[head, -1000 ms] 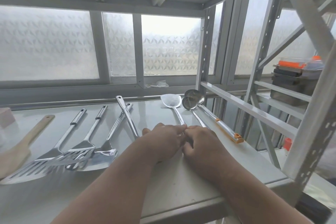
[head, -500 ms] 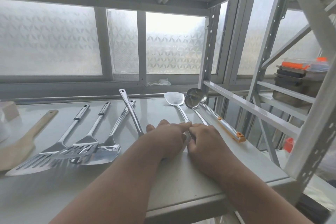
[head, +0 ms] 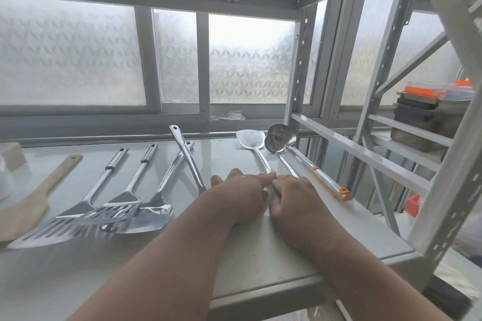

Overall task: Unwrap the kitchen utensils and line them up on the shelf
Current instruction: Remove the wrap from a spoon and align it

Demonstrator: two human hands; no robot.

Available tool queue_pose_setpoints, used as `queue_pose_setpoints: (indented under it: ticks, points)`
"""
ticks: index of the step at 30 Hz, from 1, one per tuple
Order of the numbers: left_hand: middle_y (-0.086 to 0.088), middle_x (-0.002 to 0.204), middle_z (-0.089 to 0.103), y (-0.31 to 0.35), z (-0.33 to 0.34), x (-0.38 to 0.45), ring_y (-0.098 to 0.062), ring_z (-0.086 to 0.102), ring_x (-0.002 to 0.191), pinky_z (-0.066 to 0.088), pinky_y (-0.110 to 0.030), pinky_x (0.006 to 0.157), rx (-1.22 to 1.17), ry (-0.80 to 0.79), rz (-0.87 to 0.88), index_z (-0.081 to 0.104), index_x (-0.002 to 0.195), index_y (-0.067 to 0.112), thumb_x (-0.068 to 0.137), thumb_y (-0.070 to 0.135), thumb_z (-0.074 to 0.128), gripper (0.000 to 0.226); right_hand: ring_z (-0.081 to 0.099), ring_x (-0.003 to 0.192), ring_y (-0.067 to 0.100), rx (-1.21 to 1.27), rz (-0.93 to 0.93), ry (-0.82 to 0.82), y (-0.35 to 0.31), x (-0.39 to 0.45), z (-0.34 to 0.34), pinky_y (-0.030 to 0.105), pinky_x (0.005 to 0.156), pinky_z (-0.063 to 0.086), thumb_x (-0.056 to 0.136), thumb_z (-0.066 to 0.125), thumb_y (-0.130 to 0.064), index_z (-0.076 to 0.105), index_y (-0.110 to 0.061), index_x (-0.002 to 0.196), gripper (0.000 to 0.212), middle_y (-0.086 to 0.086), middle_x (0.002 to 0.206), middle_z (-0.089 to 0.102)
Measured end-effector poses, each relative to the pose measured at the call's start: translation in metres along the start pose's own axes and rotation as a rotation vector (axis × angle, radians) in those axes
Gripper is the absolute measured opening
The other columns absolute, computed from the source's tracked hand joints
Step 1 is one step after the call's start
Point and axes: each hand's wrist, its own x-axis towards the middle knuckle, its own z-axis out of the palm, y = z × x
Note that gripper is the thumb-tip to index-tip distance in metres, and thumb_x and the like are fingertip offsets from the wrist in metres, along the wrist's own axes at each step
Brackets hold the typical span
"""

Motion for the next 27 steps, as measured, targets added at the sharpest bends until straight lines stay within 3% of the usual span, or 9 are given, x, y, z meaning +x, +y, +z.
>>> queue_pose_setpoints:
  ticks: [7, 10, 17, 23, 27]
  points:
    - [-0.001, 0.164, 0.026, -0.003, 0.004, 0.007, -0.049, 0.02, 0.148, 0.026, -0.069, 0.119, -0.023, 0.007, -0.02, 0.015, 0.151, 0.079, 0.11, 0.052, 0.031, 0.051, 0.053, 0.096, 0.028, -0.002, 0.017, -0.005, 0.0, -0.001, 0.0, 0.035, 0.086, 0.043, 0.08, 0.034, -0.028, 0.067, -0.015, 0.092, 0.038, 0.003, 0.097, 0.065]
    - [0.001, 0.164, 0.027, -0.003, 0.004, 0.007, -0.048, 0.02, 0.148, 0.026, -0.069, 0.119, -0.028, 0.012, -0.011, 0.016, 0.15, 0.08, 0.11, 0.052, 0.031, 0.051, 0.052, 0.098, 0.027, -0.001, 0.033, -0.011, 0.001, -0.001, 0.001, 0.034, 0.084, 0.039, 0.087, 0.041, -0.024, 0.066, -0.014, 0.094, 0.027, 0.003, 0.099, 0.064]
    - [0.0, 0.165, 0.027, -0.002, 0.003, 0.006, -0.049, 0.018, 0.15, 0.024, -0.069, 0.121, -0.03, 0.007, -0.008, 0.017, 0.151, 0.079, 0.111, 0.051, 0.031, 0.051, 0.04, 0.088, 0.019, 0.022, 0.017, 0.007, 0.003, -0.001, 0.002, 0.029, 0.078, 0.032, 0.086, 0.044, -0.021, 0.065, -0.015, 0.091, 0.023, 0.002, 0.096, 0.063]
    - [-0.001, 0.164, 0.028, -0.004, 0.005, 0.01, -0.05, 0.019, 0.15, 0.024, -0.069, 0.12, -0.018, 0.006, 0.007, 0.017, 0.15, 0.08, 0.111, 0.05, 0.032, 0.051, 0.04, 0.088, 0.018, 0.005, 0.012, 0.008, 0.004, 0.0, 0.002, 0.028, 0.078, 0.031, 0.086, 0.045, -0.022, 0.067, -0.015, 0.093, 0.024, 0.002, 0.097, 0.064]
    - [-0.001, 0.163, 0.027, -0.004, 0.005, 0.013, -0.052, 0.016, 0.151, 0.025, -0.069, 0.12, -0.02, 0.006, 0.006, 0.017, 0.15, 0.08, 0.111, 0.05, 0.032, 0.051, 0.051, 0.092, 0.025, 0.022, 0.025, -0.003, 0.002, 0.0, 0.0, 0.029, 0.078, 0.033, 0.078, 0.035, -0.029, 0.065, -0.017, 0.088, 0.034, 0.002, 0.094, 0.064]
